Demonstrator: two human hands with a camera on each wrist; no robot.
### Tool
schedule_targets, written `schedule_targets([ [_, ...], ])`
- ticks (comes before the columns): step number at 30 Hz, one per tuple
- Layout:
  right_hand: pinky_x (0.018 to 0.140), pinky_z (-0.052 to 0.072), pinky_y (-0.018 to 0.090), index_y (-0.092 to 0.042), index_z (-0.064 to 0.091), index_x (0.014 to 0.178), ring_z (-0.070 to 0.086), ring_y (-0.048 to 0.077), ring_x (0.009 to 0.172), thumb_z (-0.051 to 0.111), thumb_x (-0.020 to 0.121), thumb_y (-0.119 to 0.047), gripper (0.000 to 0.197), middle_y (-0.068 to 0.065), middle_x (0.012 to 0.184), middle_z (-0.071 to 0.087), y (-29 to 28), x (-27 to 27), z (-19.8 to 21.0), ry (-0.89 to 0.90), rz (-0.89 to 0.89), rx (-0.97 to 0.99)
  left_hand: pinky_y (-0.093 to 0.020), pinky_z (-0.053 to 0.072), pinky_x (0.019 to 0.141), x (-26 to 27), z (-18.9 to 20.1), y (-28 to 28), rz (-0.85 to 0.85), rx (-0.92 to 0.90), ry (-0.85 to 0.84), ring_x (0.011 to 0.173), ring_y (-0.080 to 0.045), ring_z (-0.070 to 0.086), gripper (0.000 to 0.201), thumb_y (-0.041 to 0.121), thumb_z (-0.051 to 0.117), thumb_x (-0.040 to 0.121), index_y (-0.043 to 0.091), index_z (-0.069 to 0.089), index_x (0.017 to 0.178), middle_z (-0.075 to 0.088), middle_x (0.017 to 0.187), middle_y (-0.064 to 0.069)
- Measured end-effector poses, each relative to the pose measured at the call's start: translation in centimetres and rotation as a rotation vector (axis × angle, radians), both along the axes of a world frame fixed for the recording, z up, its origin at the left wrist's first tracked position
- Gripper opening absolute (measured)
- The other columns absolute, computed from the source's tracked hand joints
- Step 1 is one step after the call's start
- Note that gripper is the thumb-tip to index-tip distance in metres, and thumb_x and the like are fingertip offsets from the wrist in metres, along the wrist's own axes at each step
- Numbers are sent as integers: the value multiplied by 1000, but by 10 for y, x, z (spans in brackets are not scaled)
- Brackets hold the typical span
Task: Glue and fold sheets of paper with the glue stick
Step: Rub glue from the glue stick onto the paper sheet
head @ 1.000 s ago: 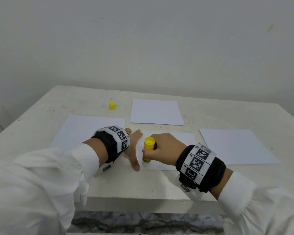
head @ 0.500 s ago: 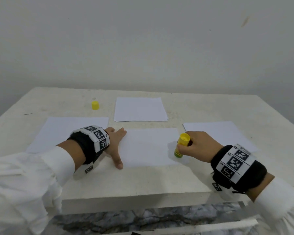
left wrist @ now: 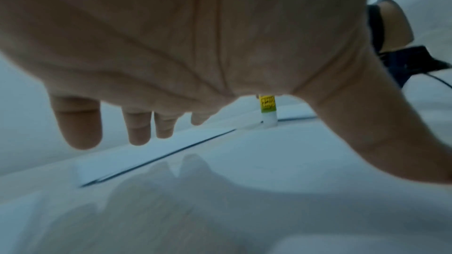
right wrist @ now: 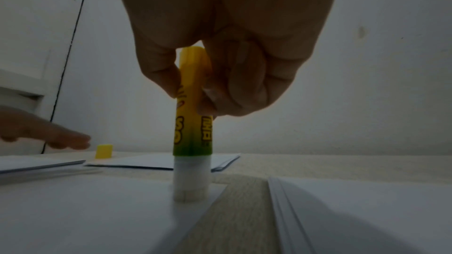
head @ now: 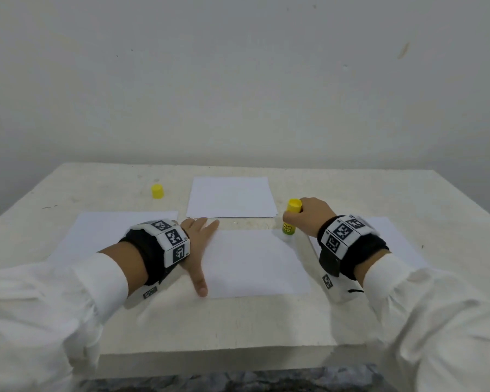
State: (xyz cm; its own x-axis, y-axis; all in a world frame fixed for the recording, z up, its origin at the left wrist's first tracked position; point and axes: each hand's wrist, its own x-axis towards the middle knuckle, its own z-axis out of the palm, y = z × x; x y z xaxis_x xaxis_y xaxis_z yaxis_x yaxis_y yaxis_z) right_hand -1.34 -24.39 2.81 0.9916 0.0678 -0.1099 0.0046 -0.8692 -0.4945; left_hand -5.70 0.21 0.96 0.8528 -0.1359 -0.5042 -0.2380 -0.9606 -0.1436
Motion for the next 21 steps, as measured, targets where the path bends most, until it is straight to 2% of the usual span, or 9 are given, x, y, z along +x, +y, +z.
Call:
schedule_targets([
  [2, 50, 25, 24, -16, 33, 58, 34, 13, 53, 57, 85, -24, 37, -1, 58, 34, -2, 1, -1, -11, 9, 13, -44, 12, 116, 6, 5, -25, -46, -50, -24, 146, -25, 7, 134, 70, 76, 57, 21, -5, 152, 2, 160, -4],
  [4, 50, 25, 24, -16, 34, 58, 34, 13, 53, 57, 86, -24, 37, -1, 58, 35, -3, 2, -1, -14, 17, 11, -42, 21, 115, 13, 6, -59, -112, -118, -40, 142, -26, 21, 112, 67, 69, 68, 21, 13, 152, 16, 157, -3],
  [7, 51, 27, 26, -16, 36, 61, 36, 13, 55, 58, 84, -27, 34, -1, 61, 38, -3, 6, -1, 7, 34, -16, -46, 30, 111, 20, -1, -100, -138, -128, 0, 138, -29, 29, 90, 60, 62, 79, 26, 20, 151, 21, 155, -3],
  [11, 52, 29, 25, -16, 38, 63, 38, 12, 57, 58, 85, -30, 33, -1, 64, 41, -8, 6, 1, 15, 109, -49, -51, 33, 108, 29, -9, -113, -134, -23, 38, 136, -33, 29, 91, 63, 61, 78, 29, 18, 151, 21, 154, -6],
  [17, 53, 30, 23, -14, 41, 62, 38, 12, 57, 60, 84, -26, 32, -2, 63, 41, -25, -27, 4, 35, 237, -19, -49, 32, 109, 29, -9, -114, -144, -10, 23, 136, -34, 30, 91, 63, 61, 79, 29, 18, 151, 21, 154, -7],
  [21, 62, 39, 27, -1, 59, 81, 47, 14, 68, 61, 82, -26, 25, 3, 75, 54, -38, -55, 3, 57, 286, -19, -45, 28, 112, 27, -10, -113, -142, -21, 10, 138, -32, 26, 92, 62, 60, 81, 28, 13, 152, 18, 155, -6],
])
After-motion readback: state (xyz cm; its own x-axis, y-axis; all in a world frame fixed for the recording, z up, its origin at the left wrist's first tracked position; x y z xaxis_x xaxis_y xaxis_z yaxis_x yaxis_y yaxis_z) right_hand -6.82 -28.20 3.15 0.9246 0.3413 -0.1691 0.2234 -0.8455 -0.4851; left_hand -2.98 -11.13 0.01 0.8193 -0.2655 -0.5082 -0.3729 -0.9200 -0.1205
